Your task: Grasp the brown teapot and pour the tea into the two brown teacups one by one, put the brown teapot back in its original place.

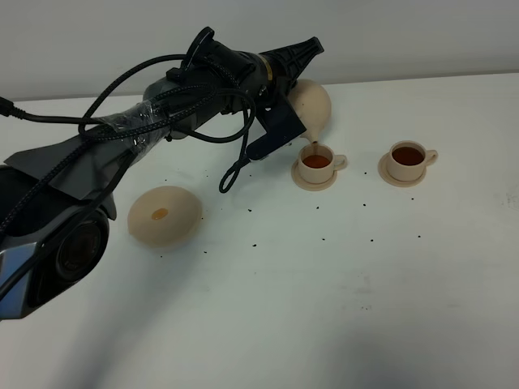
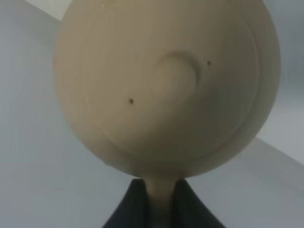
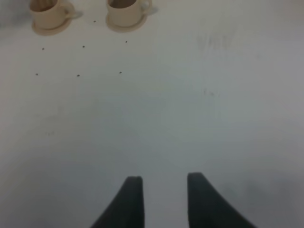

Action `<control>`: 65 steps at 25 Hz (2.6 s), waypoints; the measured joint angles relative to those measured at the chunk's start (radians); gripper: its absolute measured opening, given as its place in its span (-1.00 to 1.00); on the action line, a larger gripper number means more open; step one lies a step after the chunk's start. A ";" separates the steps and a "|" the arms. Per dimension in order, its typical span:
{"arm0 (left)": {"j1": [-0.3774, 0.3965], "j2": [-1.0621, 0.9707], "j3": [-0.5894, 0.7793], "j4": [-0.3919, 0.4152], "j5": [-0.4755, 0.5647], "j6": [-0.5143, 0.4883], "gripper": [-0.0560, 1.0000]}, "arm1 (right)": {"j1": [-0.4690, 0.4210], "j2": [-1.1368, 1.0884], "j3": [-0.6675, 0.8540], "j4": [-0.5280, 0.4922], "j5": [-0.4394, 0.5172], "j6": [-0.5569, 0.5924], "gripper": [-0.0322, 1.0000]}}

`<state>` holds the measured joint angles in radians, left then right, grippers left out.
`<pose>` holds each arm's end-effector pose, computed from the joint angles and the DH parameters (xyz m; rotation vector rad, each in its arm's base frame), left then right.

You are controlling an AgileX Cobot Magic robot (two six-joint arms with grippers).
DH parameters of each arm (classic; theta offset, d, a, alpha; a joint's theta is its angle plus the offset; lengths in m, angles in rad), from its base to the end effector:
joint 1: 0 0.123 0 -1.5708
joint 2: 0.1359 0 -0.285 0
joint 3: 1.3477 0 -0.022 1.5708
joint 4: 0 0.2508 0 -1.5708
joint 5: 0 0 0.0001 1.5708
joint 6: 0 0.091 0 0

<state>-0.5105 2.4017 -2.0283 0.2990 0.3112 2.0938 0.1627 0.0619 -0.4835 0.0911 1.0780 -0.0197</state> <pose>0.4899 -0.2649 0.1851 2.3706 0.3588 1.1004 0.0041 0.0081 0.2716 -0.1960 2.1335 0.1948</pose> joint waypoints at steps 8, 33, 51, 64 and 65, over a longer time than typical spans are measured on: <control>-0.007 0.019 0.000 0.002 -0.012 0.000 -0.67 | 0.000 0.000 0.000 0.000 0.000 0.001 -0.47; -0.014 0.019 0.000 0.002 -0.022 0.000 -0.67 | 0.000 0.000 0.000 0.000 0.000 0.001 -0.47; -0.014 0.019 0.000 0.044 -0.031 0.000 -0.67 | 0.000 0.000 0.000 0.000 0.000 0.000 -0.47; -0.014 0.009 0.000 0.081 -0.032 0.000 -0.67 | 0.000 0.000 0.000 0.000 0.000 0.001 -0.47; -0.014 0.009 0.000 0.087 -0.032 0.000 -0.67 | 0.000 0.000 0.000 0.000 0.000 0.001 -0.47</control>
<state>-0.5244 2.4108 -2.0283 0.3863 0.2793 2.0938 0.1627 0.0619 -0.4835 0.0911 1.0780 -0.0190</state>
